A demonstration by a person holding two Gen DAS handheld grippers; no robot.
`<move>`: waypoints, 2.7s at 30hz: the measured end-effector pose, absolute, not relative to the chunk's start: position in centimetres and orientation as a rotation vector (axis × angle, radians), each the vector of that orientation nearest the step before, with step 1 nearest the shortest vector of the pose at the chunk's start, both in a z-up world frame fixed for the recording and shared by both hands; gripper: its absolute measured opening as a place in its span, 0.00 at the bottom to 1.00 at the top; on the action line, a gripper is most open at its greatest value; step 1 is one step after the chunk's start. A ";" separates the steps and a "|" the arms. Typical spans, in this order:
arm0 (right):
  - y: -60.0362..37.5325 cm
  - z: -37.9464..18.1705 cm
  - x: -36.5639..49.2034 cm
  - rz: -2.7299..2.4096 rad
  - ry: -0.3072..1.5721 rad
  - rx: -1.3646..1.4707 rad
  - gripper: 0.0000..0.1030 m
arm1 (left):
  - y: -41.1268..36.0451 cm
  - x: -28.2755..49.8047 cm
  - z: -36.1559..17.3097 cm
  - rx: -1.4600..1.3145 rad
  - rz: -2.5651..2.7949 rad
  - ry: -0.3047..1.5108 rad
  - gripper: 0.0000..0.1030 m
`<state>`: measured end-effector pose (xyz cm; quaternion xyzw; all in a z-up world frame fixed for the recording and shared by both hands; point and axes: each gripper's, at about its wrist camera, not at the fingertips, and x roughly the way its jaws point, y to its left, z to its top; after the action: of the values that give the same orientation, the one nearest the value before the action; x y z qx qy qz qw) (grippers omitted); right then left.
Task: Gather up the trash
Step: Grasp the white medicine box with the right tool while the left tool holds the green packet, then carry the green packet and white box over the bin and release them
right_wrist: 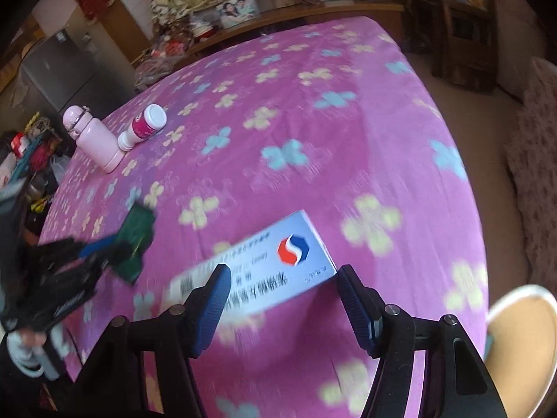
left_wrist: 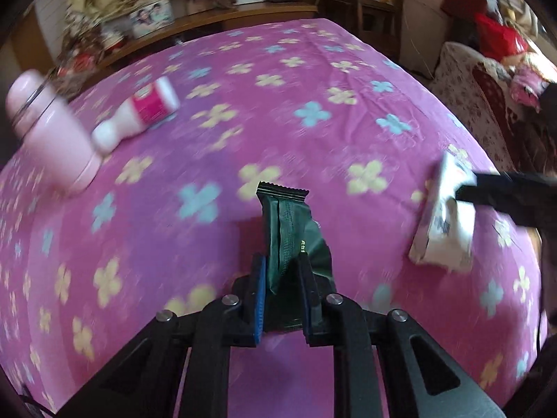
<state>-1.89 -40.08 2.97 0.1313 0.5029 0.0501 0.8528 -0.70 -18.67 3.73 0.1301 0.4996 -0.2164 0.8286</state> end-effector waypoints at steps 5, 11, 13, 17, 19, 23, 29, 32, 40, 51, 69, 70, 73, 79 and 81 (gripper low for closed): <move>-36.9 2.8 2.1 0.152 1.063 0.234 0.65 | -15.0 -2.0 3.8 0.222 -0.431 1.069 0.17; -31.8 3.3 2.5 0.102 1.047 0.117 0.65 | -13.5 -1.9 3.5 0.139 -0.411 1.083 0.18; -31.1 3.5 1.6 0.053 1.037 0.088 0.67 | -13.4 -1.9 3.4 0.120 -0.397 1.069 0.25; -30.1 3.1 0.3 0.054 1.034 0.108 0.69 | -13.4 -2.0 2.9 0.075 -0.380 1.067 0.63; -29.5 2.5 0.1 0.013 1.044 0.080 0.69 | -13.6 -2.2 2.7 0.092 -0.360 1.059 0.63; -29.4 2.3 -1.0 0.004 1.007 0.065 0.54 | -13.7 -2.1 2.1 0.097 -0.323 1.055 0.60; -30.7 3.9 -4.4 0.035 0.948 0.098 0.53 | -13.9 -3.0 2.7 0.063 -0.380 1.055 0.26; -31.9 4.9 -6.3 0.055 0.932 0.161 0.53 | -14.4 -4.3 3.6 0.062 -0.396 1.022 0.26; -32.7 6.6 -10.6 0.048 0.896 0.171 0.53 | -16.2 -7.5 6.1 0.075 -0.447 0.959 0.26; -33.9 8.7 -15.1 0.041 0.843 0.181 0.53 | -19.0 -10.8 8.1 0.092 -0.520 0.916 0.26; -39.2 10.4 -20.1 -0.049 0.794 0.230 0.53 | -25.1 -14.5 9.8 0.126 -0.674 0.904 0.26; -39.6 10.3 -20.4 -0.056 0.793 0.232 0.53 | -25.5 -14.7 9.8 0.131 -0.681 0.903 0.26; -40.8 10.3 -21.2 -0.078 0.794 0.237 0.53 | -27.0 -15.2 9.9 0.142 -0.704 0.905 0.26; -44.1 10.3 -23.1 -0.140 0.796 0.258 0.53 | -30.6 -16.4 9.7 0.179 -0.757 0.905 0.26; -45.3 10.2 -23.6 -0.163 0.799 0.266 0.53 | -31.8 -16.7 9.6 0.189 -0.773 0.906 0.26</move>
<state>-23.63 -45.34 10.17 0.1291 0.3872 -0.0788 0.9095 -16.72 -31.75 9.63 0.0887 0.4262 -0.3635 0.8236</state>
